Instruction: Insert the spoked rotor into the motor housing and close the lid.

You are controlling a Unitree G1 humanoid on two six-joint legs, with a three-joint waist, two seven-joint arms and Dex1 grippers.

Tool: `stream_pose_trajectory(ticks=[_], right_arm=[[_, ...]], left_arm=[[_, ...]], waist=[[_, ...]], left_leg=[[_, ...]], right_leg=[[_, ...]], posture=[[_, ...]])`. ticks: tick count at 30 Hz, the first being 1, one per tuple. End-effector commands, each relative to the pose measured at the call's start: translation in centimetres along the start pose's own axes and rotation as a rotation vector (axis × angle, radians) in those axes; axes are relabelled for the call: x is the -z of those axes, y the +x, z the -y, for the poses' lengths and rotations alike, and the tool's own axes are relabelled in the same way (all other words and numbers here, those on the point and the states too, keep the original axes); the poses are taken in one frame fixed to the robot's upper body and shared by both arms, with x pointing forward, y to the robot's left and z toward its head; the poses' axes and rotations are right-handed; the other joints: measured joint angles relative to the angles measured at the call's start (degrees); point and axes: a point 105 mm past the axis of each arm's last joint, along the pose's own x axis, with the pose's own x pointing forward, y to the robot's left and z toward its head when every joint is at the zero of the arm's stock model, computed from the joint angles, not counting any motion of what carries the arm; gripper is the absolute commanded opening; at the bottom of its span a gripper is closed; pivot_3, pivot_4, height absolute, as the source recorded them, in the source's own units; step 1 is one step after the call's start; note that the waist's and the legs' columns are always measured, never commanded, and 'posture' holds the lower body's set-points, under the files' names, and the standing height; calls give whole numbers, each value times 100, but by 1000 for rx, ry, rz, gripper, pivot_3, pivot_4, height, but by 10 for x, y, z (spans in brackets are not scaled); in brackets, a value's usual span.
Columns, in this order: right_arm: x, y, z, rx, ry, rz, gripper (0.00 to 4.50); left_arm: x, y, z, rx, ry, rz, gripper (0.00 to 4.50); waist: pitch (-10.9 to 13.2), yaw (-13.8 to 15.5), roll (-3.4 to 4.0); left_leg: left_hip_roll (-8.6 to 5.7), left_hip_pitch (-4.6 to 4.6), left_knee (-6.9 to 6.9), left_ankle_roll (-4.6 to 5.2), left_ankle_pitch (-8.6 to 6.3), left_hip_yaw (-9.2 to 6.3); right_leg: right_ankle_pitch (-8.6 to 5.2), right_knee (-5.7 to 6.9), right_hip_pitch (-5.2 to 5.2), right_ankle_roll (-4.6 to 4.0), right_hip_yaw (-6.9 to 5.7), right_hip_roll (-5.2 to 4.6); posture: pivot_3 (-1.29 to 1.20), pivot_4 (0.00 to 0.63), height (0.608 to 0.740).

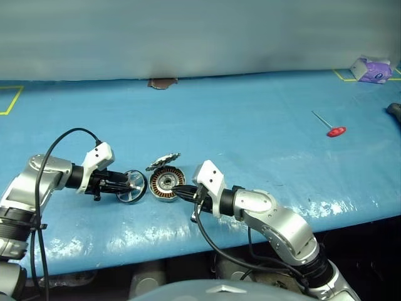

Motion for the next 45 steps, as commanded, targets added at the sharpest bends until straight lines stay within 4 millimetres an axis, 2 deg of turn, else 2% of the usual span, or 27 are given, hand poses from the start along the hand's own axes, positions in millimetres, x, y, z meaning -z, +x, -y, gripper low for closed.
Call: stream_pose_trajectory(ticks=[1,4,8,12,16,22,26,32,40,45], right_arm=[[-9,-4,0,4,-16,44,0],[-8,-7,1,13,-11,42,0],[-3,-12,4,32,6,32,0],[0,-14,6,36,23,25,0],[5,-14,7,24,29,5,0],[9,-14,5,-8,26,-19,0],[10,-13,4,-11,28,-20,0],[11,-13,2,2,39,-12,0],[13,-16,5,38,41,5,0],[28,-22,18,91,37,26,0]], left_arm=[[6,-4,2,-19,11,-27,1603],[3,-17,9,-33,46,-3,1603],[-4,-36,30,-37,85,50,1603],[-4,-45,51,-11,98,76,1603],[-19,-41,68,21,98,199,1603],[-31,-17,87,142,107,249,1603],[-38,-4,88,180,135,241,1603],[-52,11,76,175,174,239,1603],[-61,8,61,136,187,202,1603],[-60,12,55,115,177,161,1603]], waist=[[0,-11,0],[0,-54,0],[1,-52,1],[3,-12,-1],[4,9,1],[4,0,1],[3,3,-1],[1,-1,-3],[2,-7,-3],[1,-4,-4]], left_leg=[[0,1,0,0,0,0],[1,1,-2,0,0,1],[5,-2,-9,1,-1,1],[5,-6,-6,1,-1,1],[3,-3,4,1,-1,4],[3,4,4,1,-1,4],[2,3,3,1,-1,4],[0,3,3,1,-1,3],[0,0,3,1,-1,0],[-1,0,4,1,-1,0]], right_leg=[[0,1,0,0,1,0],[-1,2,-2,-1,2,0],[-4,3,-9,-7,-1,-1],[-6,4,-11,-8,-2,-3],[-4,2,-6,-4,-3,-7],[-2,3,-1,-2,-2,-4],[-2,4,-1,-2,0,-2],[-1,4,0,-1,1,-1],[-1,4,0,-1,3,1],[-1,3,1,0,3,1]], posture=[[0,150,740],[0,150,740],[0,150,740],[0,150,740],[0,150,740],[0,150,740],[0,150,740],[0,150,740],[0,150,740],[0,150,740]])
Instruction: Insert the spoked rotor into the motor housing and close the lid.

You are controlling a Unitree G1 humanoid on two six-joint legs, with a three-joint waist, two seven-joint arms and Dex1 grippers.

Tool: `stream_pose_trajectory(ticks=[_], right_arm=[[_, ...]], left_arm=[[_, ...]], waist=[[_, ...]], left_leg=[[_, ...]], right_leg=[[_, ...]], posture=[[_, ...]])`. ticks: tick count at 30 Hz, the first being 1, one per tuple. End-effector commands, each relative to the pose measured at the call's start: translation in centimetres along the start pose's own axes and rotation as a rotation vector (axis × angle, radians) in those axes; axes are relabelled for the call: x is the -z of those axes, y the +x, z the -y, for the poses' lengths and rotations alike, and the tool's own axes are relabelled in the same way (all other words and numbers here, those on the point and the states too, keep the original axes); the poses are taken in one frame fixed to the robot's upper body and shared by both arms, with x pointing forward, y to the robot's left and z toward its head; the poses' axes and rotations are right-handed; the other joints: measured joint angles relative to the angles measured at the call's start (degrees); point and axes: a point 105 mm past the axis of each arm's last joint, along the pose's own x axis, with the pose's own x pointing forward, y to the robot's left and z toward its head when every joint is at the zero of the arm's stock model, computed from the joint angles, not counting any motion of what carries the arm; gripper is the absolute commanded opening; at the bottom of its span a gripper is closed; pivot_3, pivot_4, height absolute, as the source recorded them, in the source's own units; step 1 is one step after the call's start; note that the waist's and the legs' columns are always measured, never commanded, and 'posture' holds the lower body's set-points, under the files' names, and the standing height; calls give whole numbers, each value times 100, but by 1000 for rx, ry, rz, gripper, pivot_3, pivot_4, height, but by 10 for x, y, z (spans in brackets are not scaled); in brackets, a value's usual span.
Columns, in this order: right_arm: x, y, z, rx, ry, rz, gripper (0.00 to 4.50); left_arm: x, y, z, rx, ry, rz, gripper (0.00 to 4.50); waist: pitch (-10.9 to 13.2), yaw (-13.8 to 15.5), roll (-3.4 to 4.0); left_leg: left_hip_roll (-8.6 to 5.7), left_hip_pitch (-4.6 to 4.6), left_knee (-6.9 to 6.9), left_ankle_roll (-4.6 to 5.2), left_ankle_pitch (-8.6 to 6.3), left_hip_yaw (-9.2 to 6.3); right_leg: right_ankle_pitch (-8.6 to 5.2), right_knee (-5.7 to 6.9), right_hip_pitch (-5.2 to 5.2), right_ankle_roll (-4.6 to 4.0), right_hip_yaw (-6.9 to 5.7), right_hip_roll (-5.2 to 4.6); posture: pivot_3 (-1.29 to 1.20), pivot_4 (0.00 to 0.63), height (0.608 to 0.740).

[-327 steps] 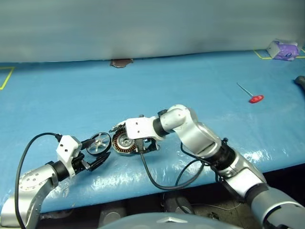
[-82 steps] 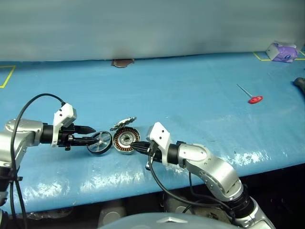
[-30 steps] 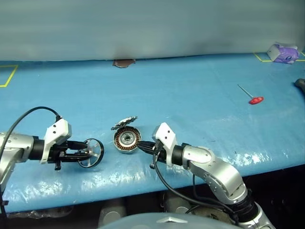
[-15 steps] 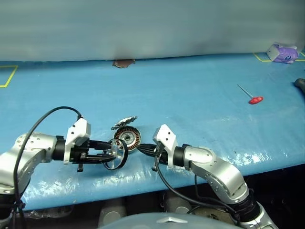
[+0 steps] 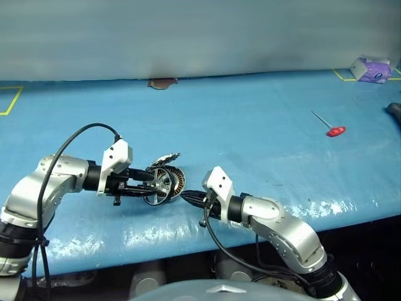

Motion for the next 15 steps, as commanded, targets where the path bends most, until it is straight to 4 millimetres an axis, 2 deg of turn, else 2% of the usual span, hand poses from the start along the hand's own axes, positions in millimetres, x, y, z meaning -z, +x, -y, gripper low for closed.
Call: stream_pose_trajectory(ticks=[1,9,15], right_arm=[[2,-6,10,42,-8,71,0],[5,-14,21,126,-18,259,0],[18,-14,22,133,5,237,0]], left_arm=[[-1,0,-4,-20,12,-38,1603],[-7,8,-10,-26,21,-56,1603],[-17,8,-16,-39,47,-82,1603]], waist=[[0,4,0],[0,9,1],[1,30,1]], left_leg=[[-1,0,0,0,0,0],[-1,1,1,0,0,-1],[-3,0,3,0,0,-1]], right_leg=[[0,0,1,0,0,-1],[1,0,2,2,2,1],[2,0,4,2,3,0]], posture=[[0,150,740],[0,150,740],[0,150,740]])
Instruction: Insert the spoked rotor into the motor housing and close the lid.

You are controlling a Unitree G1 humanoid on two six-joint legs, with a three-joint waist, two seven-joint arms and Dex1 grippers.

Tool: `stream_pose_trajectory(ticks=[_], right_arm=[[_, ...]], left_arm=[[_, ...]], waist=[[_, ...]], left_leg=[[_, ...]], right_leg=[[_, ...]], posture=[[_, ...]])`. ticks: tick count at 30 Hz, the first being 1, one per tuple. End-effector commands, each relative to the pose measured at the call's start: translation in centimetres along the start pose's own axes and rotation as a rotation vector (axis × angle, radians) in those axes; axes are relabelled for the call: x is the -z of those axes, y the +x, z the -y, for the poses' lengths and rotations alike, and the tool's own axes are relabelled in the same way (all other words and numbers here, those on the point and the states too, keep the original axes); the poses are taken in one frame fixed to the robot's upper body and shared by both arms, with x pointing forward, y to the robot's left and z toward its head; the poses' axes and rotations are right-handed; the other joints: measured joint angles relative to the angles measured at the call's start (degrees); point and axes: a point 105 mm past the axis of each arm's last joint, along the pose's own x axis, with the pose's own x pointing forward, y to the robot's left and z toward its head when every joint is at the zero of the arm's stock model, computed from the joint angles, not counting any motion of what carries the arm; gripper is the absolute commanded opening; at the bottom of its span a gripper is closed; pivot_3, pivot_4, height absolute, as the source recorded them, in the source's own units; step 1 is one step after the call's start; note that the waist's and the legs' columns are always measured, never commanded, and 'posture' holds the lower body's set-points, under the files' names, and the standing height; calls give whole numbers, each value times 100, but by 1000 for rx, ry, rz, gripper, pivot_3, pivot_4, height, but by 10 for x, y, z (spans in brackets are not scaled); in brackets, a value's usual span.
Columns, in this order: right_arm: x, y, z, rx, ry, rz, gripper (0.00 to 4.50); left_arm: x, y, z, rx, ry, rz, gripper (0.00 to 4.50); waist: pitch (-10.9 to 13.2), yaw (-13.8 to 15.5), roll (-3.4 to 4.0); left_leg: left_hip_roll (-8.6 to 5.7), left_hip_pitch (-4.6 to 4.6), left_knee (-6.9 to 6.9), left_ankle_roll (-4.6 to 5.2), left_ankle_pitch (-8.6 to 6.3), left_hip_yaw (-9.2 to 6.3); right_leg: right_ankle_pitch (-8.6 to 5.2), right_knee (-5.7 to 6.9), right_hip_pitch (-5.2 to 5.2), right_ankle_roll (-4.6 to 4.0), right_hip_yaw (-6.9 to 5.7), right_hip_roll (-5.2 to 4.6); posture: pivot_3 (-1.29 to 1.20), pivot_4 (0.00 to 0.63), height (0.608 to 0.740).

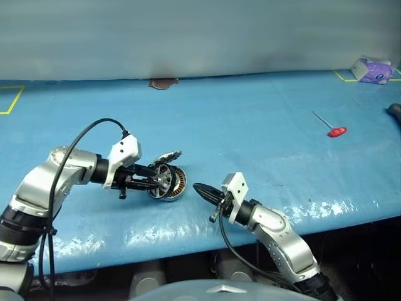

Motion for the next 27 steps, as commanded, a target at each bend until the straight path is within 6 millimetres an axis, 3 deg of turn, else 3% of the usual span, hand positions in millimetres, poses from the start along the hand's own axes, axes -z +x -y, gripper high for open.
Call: stream_pose_trajectory(ticks=[1,15,27], right_arm=[[-3,-1,-1,-8,-6,21,0],[4,-1,-4,-32,-15,20,0],[9,0,-6,-22,-11,13,0]], left_arm=[[-11,-1,-4,-13,35,-3,1603],[-11,3,5,86,67,-72,1603],[-12,3,-8,0,95,-110,1603]], waist=[[0,1,0],[0,-4,0],[0,0,0]], left_leg=[[0,0,0,0,0,0],[0,1,1,0,0,0],[0,2,5,0,0,-1]], right_leg=[[0,0,0,0,0,0],[0,2,0,0,4,2],[0,8,0,-1,5,3]], posture=[[0,150,740],[0,150,740],[0,150,740]])
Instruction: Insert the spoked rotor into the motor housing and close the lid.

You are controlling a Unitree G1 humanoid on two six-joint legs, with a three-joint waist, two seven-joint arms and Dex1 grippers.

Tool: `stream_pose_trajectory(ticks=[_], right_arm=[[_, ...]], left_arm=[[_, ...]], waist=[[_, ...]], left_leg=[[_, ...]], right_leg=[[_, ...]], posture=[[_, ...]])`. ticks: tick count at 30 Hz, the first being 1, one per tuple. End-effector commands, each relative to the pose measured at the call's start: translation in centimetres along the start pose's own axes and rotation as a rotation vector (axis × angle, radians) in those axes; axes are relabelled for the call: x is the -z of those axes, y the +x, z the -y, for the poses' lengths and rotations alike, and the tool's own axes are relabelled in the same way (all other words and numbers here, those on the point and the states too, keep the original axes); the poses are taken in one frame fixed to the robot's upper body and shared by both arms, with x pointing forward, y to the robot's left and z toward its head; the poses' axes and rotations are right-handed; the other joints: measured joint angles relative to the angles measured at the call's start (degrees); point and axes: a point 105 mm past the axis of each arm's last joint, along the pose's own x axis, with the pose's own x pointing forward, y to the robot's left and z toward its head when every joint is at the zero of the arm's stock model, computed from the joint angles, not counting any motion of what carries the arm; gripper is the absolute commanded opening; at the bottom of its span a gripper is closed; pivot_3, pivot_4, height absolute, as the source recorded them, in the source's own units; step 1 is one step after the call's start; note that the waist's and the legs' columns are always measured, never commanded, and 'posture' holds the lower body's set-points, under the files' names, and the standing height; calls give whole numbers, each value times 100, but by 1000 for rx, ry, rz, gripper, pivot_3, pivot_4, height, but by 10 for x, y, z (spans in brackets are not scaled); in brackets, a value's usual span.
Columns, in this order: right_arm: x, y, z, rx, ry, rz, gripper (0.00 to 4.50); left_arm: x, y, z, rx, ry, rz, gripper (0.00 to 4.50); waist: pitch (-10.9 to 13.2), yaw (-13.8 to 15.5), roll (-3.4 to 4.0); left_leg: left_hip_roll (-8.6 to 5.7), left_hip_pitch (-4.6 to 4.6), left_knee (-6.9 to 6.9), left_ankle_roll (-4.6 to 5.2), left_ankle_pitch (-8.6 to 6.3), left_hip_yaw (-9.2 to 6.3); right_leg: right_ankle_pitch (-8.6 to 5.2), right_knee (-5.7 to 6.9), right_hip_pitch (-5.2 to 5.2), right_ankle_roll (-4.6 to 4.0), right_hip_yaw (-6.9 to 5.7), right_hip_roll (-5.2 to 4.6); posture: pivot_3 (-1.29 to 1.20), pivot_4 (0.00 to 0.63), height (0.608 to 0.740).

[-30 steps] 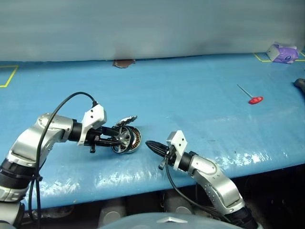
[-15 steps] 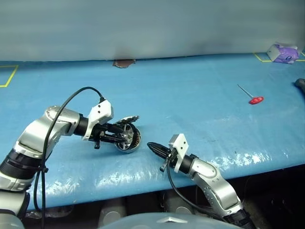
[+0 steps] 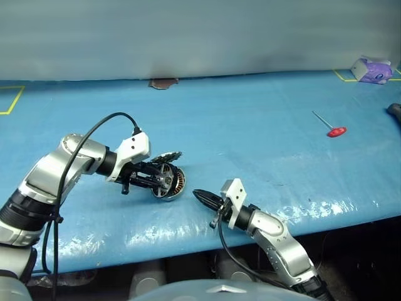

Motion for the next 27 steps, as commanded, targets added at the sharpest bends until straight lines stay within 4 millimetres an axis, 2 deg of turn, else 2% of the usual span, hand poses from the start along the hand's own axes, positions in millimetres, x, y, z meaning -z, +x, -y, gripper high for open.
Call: stream_pose_trajectory(ticks=[1,15,27], right_arm=[[-6,0,-2,-2,-17,30,0],[-5,3,-3,-11,-17,21,0],[-4,2,0,-1,-14,12,0]], left_arm=[[-5,-3,-4,-34,26,0,1603],[5,0,-5,-53,36,-70,1603],[4,4,-7,-53,51,-80,1603]], waist=[[0,-1,0],[0,-3,0],[-1,-5,0]], left_leg=[[0,0,0,0,0,0],[0,9,5,0,0,0],[-1,25,9,1,1,1]], right_leg=[[0,0,0,0,0,0],[0,7,6,0,2,0],[0,14,19,0,4,1]], posture=[[0,150,740],[0,150,740],[0,150,740]])
